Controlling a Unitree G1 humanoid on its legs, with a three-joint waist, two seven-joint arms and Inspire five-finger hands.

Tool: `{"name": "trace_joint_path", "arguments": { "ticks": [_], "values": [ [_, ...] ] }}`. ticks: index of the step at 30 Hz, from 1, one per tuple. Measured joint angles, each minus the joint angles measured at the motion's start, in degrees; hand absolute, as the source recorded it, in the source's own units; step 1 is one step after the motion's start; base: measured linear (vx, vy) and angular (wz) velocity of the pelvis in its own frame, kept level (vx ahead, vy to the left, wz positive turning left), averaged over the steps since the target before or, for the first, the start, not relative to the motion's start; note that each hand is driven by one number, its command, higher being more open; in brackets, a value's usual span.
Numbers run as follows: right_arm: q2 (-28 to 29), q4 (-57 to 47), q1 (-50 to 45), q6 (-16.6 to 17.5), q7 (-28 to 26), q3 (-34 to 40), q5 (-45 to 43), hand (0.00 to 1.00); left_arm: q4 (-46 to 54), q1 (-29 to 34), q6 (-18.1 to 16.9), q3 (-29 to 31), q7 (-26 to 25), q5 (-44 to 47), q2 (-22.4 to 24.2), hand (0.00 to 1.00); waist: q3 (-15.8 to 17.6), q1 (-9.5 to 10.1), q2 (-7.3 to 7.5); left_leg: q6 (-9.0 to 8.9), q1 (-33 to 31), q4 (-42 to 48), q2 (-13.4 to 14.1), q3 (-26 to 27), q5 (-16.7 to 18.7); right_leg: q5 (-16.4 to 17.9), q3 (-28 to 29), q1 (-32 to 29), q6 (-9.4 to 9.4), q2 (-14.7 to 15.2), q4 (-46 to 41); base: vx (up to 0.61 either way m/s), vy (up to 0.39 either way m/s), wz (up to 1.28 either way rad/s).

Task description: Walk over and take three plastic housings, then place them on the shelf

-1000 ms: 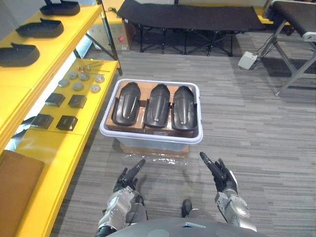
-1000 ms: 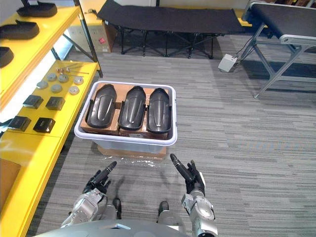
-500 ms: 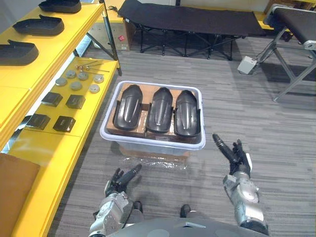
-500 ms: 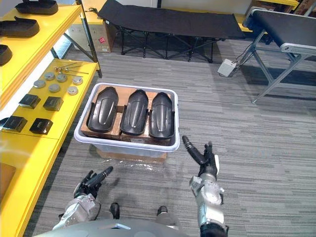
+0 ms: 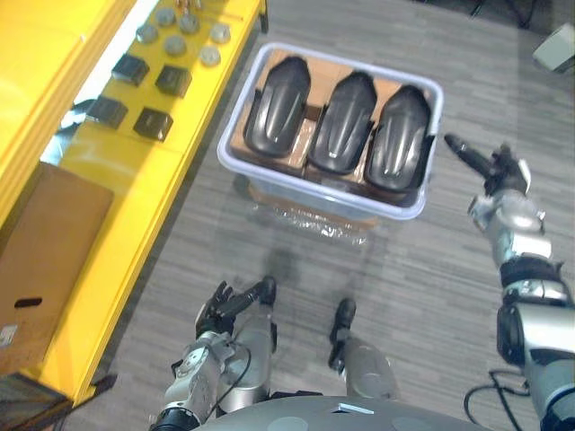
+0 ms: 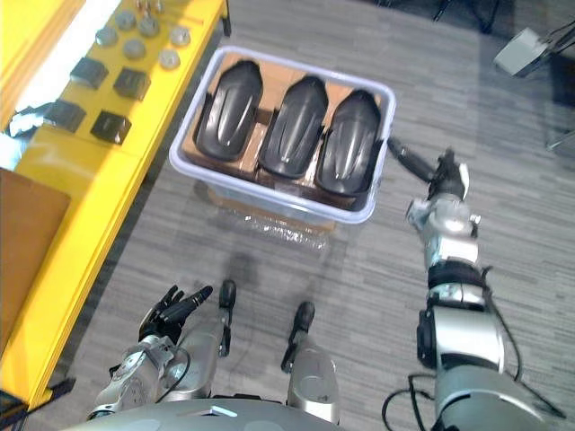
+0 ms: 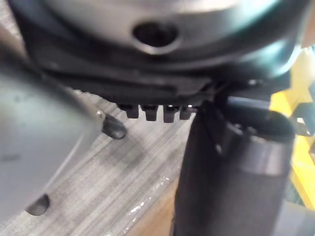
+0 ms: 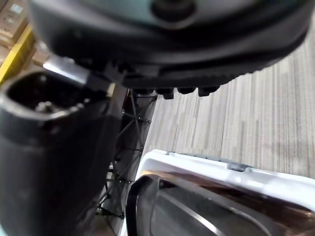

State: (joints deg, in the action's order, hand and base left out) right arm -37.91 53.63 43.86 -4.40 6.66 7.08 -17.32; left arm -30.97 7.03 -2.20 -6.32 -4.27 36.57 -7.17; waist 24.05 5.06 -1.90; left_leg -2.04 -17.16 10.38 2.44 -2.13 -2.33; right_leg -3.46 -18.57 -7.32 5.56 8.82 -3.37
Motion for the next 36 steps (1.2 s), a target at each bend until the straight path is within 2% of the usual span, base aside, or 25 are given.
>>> {"name": "trace_joint_path", "arguments": {
  "ticks": [3, 10, 16, 20, 22, 27, 28, 31, 33, 36],
  "values": [
    [-2.5, 2.0, 2.9, -1.1, -0.3, -2.5, 0.1, 1.00, -0.2, -1.1, -2.0, -1.8, 0.0, 1.4, 0.1, 1.00, 1.1, 1.15, -1.20, 0.40, -2.9, 5.7, 0.3, 0.0, 2.7, 0.5, 0.2, -1.5, -0.56, 0.0, -2.5, -0.05, 0.038, -0.05],
    [-5.1, 6.5, 8.7, -5.3, -1.4, -6.8, 0.1, 1.00, -3.2, -5.0, -4.2, -3.4, -0.6, 4.1, 0.3, 1.00, 3.4, 1.33, -2.94, 1.05, -9.4, 14.6, 0.1, -0.1, 6.4, 4.4, 0.7, -8.2, -0.59, 1.5, -12.7, -0.07, 0.064, -0.01],
    [-5.1, 9.3, 9.8, -7.4, -2.1, -8.9, 0.3, 1.00, -4.7, -5.8, -5.3, -3.7, -1.6, 6.1, 0.6, 1.00, 4.1, 2.22, -3.87, 1.31, -10.8, 14.1, -0.4, 0.0, 5.6, 6.0, 1.3, -11.8, -1.06, 2.9, -16.8, -0.04, 0.013, -0.01],
    [-7.8, 11.4, 14.3, -8.2, -1.0, -11.5, 0.3, 1.00, -5.3, -6.8, -5.8, -5.2, -1.5, 6.7, 1.1, 1.00, 4.8, 2.71, -5.81, 1.05, -11.9, 10.8, -1.1, -0.1, 2.9, 6.2, 1.2, -14.8, -1.13, 3.7, -17.6, -0.04, -0.017, 0.05],
    [-8.9, 11.5, 16.8, -9.2, -0.7, -12.5, 0.9, 1.00, -5.6, -6.8, -6.5, -5.2, -1.4, 8.4, 1.2, 1.00, 5.1, 2.85, -6.16, 1.05, -12.3, 10.0, -1.1, -0.2, 1.6, 6.0, 1.0, -15.8, -1.29, 3.9, -18.2, 0.02, -0.013, 0.05],
    [-9.8, 11.8, 20.4, -10.1, 1.5, -16.0, 1.3, 1.00, -5.8, -6.8, -6.7, -5.3, -0.5, 8.4, 1.6, 1.00, 5.2, 3.57, -6.49, 0.73, -12.7, 9.9, -1.2, -0.2, 1.6, 8.1, 1.0, -17.7, -2.05, 4.6, -21.8, 0.02, -0.029, 0.03],
    [-9.9, 11.8, 20.6, -10.2, 1.5, -16.4, 1.3, 0.00, -5.8, -6.8, -6.7, -5.4, -0.4, 8.5, 1.6, 1.00, 5.2, 3.59, -6.52, 0.67, -12.8, 9.9, -1.2, -0.2, 1.5, 8.3, 0.9, -18.0, -2.10, 4.7, -22.2, 0.02, -0.039, 0.09],
    [-9.9, 11.8, 20.9, -11.4, 1.4, -17.9, 3.8, 0.00, -5.8, -6.8, -7.4, -6.1, 0.0, 8.8, 1.3, 1.00, 5.2, 3.91, -6.65, 0.31, -13.8, 10.0, -1.3, -0.7, 1.4, 9.5, 0.7, -19.5, -2.30, 5.1, -23.8, 0.01, -0.033, 0.10],
    [-10.4, 11.9, 21.2, -12.6, 0.7, -19.8, 7.0, 0.00, -5.6, -6.8, -7.7, -6.4, 0.2, 10.0, 1.4, 1.00, 5.5, 4.18, -7.37, 0.15, -14.3, 10.2, -1.3, -1.2, 1.3, 9.9, 0.2, -19.9, -2.58, 5.2, -24.7, 0.02, -0.025, 0.09],
    [-11.2, 11.9, 21.2, -13.2, 0.4, -21.3, 10.5, 0.00, -5.6, -6.8, -7.7, -6.6, 0.3, 10.3, 1.4, 1.00, 5.5, 4.26, -7.38, 0.10, -14.3, 10.2, -1.3, -1.2, 1.3, 10.3, 0.2, -20.2, -2.69, 5.3, -25.4, 0.01, -0.006, 0.02]
  ]
}}
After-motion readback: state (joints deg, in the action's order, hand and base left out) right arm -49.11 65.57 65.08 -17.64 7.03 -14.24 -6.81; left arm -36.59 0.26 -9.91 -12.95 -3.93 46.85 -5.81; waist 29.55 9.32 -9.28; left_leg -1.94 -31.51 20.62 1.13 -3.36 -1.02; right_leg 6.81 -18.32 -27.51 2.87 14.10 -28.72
